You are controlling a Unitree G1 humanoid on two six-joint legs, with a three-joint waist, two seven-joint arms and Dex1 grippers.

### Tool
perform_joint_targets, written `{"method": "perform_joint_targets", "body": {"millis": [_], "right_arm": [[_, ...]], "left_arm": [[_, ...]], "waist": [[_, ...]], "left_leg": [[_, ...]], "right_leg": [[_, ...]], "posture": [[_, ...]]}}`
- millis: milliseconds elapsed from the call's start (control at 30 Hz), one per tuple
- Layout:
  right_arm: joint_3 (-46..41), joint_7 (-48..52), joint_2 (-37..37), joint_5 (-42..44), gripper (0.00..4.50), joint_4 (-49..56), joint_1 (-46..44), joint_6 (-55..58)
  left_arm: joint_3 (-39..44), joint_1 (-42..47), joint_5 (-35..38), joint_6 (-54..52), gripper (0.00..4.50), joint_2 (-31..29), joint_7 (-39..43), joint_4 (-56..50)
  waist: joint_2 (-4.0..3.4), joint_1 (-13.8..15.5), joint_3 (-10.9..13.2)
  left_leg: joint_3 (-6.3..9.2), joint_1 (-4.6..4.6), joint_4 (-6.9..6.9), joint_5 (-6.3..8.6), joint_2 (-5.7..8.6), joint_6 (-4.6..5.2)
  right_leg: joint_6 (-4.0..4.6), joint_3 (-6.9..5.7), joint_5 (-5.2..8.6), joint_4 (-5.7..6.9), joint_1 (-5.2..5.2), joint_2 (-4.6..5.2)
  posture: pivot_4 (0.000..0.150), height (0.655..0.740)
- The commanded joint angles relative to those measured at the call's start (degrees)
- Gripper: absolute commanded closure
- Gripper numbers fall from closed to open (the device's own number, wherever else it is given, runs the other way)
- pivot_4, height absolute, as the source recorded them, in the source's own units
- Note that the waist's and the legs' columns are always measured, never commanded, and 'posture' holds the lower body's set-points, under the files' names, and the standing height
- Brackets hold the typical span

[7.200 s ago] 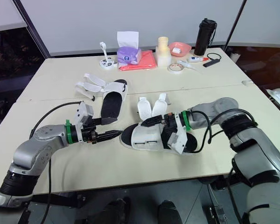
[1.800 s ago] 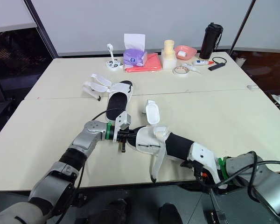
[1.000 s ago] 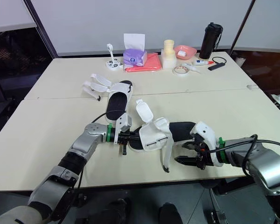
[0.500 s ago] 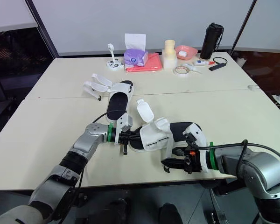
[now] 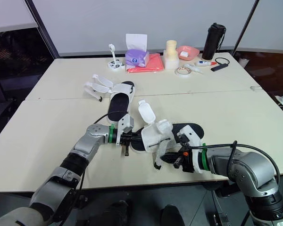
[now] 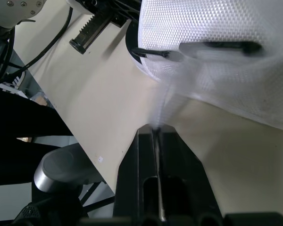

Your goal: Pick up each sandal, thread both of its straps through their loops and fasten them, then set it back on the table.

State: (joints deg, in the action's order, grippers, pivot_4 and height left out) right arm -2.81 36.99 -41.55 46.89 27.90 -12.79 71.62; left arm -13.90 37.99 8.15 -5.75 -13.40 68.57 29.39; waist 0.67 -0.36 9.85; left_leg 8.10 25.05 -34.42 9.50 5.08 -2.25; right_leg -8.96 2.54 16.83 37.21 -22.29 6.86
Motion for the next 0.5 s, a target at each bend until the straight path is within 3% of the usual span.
{"method": "perform_joint_targets", "body": {"millis": [33, 367, 500], "right_arm": [[0.31, -1.05, -0.09, -0.50, 4.43, 0.08, -0.71, 0.06], [-2.07, -1.53, -1.46, -0.60, 4.43, 1.05, 2.95, -0.04], [-5.38, -2.98, 0.16, 1.33, 3.07, 0.62, 3.24, 1.29]], "left_arm": [[-0.39, -0.06, -0.44, -0.24, 4.50, -0.03, -0.55, -0.15], [-0.34, -0.66, -0.44, -0.11, 4.50, -0.17, -0.79, -0.57], [-0.42, -0.70, -0.46, -0.11, 4.50, -0.19, -0.67, -0.55]], "waist": [[0.00, -0.01, 0.00], [0.00, 0.00, 0.00], [0.00, -0.04, 0.00]], "left_leg": [[0.00, 0.00, 0.00, 0.00, 0.00, 0.00], [0.00, 0.00, 0.00, 0.00, 0.00, 0.00], [0.00, 0.00, 0.00, 0.00, 0.00, 0.00]], "right_leg": [[0.00, 0.00, 0.00, 0.00, 0.00, 0.00], [0.00, 0.00, 0.00, 0.00, 0.00, 0.00], [0.00, 0.00, 0.00, 0.00, 0.00, 0.00]], "posture": [[0.150, 0.7344], [0.150, 0.7344], [0.150, 0.7344]]}}
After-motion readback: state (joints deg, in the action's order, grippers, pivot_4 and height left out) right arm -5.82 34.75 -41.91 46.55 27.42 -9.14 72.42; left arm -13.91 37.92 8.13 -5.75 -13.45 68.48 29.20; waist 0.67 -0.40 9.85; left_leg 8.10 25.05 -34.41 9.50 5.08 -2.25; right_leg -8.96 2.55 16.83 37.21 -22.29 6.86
